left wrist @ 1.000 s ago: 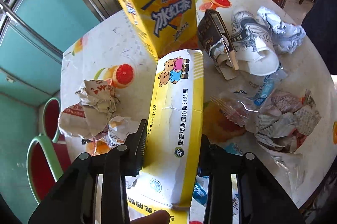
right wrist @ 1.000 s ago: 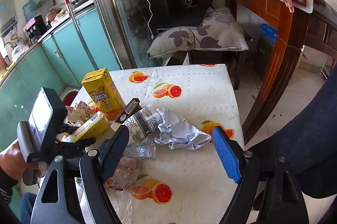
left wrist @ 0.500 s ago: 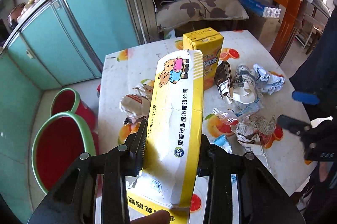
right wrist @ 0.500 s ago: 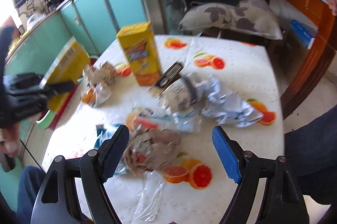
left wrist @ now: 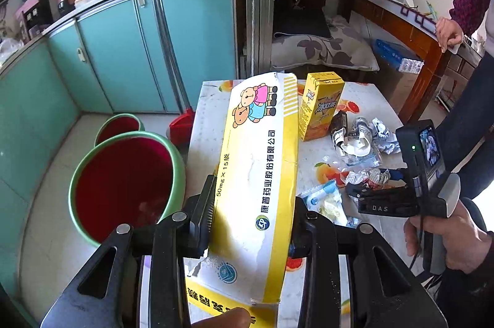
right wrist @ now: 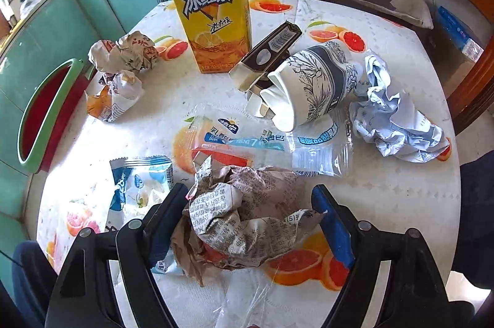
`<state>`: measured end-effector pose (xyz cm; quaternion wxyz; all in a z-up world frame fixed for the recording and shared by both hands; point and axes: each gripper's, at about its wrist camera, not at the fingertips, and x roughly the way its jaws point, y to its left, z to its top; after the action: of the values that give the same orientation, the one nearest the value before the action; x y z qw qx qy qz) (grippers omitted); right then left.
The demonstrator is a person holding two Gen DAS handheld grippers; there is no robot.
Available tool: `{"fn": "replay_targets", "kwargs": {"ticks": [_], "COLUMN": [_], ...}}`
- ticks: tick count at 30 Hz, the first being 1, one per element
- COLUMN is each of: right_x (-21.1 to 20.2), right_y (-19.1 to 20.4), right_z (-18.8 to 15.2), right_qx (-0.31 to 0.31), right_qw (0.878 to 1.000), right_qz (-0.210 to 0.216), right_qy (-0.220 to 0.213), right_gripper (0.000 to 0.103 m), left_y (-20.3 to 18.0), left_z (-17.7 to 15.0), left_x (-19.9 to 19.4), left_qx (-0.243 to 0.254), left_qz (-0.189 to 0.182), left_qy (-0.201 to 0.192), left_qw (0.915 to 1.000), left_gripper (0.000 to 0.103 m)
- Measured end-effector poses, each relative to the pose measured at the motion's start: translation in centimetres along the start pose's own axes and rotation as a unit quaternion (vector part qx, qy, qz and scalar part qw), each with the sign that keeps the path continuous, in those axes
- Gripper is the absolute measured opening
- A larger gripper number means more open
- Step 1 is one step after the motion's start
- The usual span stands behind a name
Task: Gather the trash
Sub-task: 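Lift the yellow box with the left tool while the right tool grasps crumpled newspaper, then carry both items over the red bucket and open the left then right tool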
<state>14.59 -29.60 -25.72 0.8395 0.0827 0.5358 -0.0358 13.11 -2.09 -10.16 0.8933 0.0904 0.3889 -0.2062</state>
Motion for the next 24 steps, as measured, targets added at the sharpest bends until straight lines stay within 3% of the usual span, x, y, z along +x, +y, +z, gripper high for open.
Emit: {"fn": "replay_targets", "kwargs": {"ticks": [1, 3, 10, 16, 24], "right_x": [0.1, 0.2, -2.2, -7.8, -12.7], "right_y": [0.1, 0.1, 0.8, 3.3, 9.0], "right_z": [0.1, 0.2, 0.4, 1.6, 4.3], "right_qx": [-0.001, 0.004, -0.006, -0.052, -0.101], "right_qw": [1.0, 1.0, 1.0, 0.997, 0.988], "right_qz": [-0.005, -0.006, -0.012, -0.018, 0.012], "right_qy": [0.001, 0.006, -0.005, -0.056, -0.115], "right_gripper": [0.08, 0.055, 0.051, 0.051, 0.051], "left_y": [0.2, 0.7, 2.1, 4.7, 10.1], "left_z": [-0.2, -0.5, -0.6, -0.3, 0.1], "left_x": [0.0, -0.1, -0.8, -1.1, -0.9], "left_qx": [-0.003, -0.009, -0.028, -0.065, -0.105], "left_qz": [0.002, 0.005, 0.02, 0.042, 0.081], "left_qy": [0.0, 0.001, -0.017, -0.036, -0.04], "left_qw": [1.0, 0.9999, 0.9993, 0.9963, 0.9904], "left_gripper": [0.034, 0.034, 0.034, 0.034, 0.034]}}
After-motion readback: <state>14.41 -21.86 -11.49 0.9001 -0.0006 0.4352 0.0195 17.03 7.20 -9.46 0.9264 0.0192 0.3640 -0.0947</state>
